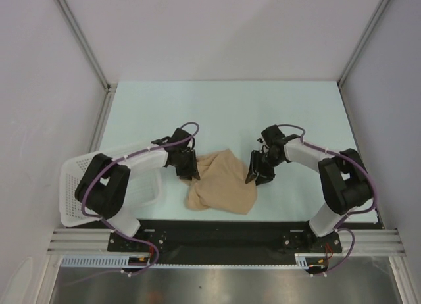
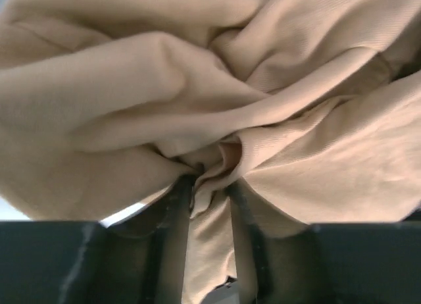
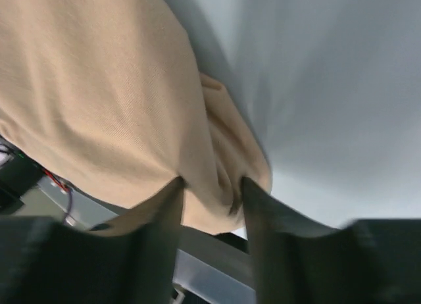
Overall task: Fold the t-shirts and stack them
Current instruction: Move the tshirt to the center of the board
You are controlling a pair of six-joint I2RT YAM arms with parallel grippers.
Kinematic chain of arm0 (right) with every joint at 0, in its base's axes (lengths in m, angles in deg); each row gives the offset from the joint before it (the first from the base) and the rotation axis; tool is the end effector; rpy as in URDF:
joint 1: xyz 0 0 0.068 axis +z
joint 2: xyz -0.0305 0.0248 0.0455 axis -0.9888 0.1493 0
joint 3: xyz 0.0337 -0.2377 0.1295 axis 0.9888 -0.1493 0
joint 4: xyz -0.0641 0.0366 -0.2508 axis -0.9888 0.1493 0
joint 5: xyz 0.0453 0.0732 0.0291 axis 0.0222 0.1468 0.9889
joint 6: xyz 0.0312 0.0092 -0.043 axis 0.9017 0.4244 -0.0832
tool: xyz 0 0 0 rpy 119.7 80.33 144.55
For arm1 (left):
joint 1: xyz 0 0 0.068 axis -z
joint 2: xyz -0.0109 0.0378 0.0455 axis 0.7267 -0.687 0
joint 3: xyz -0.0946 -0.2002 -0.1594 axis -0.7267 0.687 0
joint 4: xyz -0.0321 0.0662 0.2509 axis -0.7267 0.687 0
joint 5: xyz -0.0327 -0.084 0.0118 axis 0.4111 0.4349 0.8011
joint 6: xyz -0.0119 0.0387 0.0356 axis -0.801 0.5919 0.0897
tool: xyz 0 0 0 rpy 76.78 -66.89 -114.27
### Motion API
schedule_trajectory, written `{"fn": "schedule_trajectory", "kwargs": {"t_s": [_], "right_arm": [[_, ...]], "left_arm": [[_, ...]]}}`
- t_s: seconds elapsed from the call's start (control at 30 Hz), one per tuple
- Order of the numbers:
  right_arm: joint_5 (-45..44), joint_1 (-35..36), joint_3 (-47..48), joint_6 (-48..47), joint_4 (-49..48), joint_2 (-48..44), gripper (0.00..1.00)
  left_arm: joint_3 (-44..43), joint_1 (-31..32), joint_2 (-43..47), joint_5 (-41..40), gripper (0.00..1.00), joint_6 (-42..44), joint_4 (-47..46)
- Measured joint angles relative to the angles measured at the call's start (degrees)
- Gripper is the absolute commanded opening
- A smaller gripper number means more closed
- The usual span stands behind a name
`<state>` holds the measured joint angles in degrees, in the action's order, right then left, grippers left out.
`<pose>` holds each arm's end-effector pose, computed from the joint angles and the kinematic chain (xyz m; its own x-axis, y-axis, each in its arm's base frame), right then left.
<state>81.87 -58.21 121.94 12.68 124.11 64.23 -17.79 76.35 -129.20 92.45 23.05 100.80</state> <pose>0.2607 0.1288 0.1632 -0.9990 0.0339 -0.0294 0.0149 0.8686 0.4953 0.2507 -0.1512 0.1598 -0.9770 -0.1054 -0.1852 -0.0334 0.9340 -0.3558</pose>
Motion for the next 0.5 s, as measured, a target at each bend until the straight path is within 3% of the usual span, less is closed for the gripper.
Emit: {"fn": "schedule_trajectory", "kwargs": {"t_s": [0.03,0.13,0.3,0.37,0.5], "right_arm": [[0.2,0.5,0.0,-0.2,-0.1,0.7,0.25],[0.5,1.7,-0.3,-0.5,0.2,0.5,0.00],[-5.2,-1.4,2.6,-0.2,5.4,-4.3,0.00],[-8.4,-4.8,7.9,-0.2,8.8,-6.6,0.00],[-12.3,-12.7,27.9,-0.8,12.4,-8.4,0.00]], "left_arm": [[0.0,0.0,0.0,0.3,0.04,-0.1,-0.4],[-0.3,0.0,0.0,1.7,0.01,0.7,-1.0],[-9.1,0.0,0.3,-1.1,0.00,3.7,7.4],[-18.9,0.0,1.1,-5.0,0.00,5.5,12.5],[-41.7,-0.1,4.1,-10.6,0.00,9.3,16.5]]}}
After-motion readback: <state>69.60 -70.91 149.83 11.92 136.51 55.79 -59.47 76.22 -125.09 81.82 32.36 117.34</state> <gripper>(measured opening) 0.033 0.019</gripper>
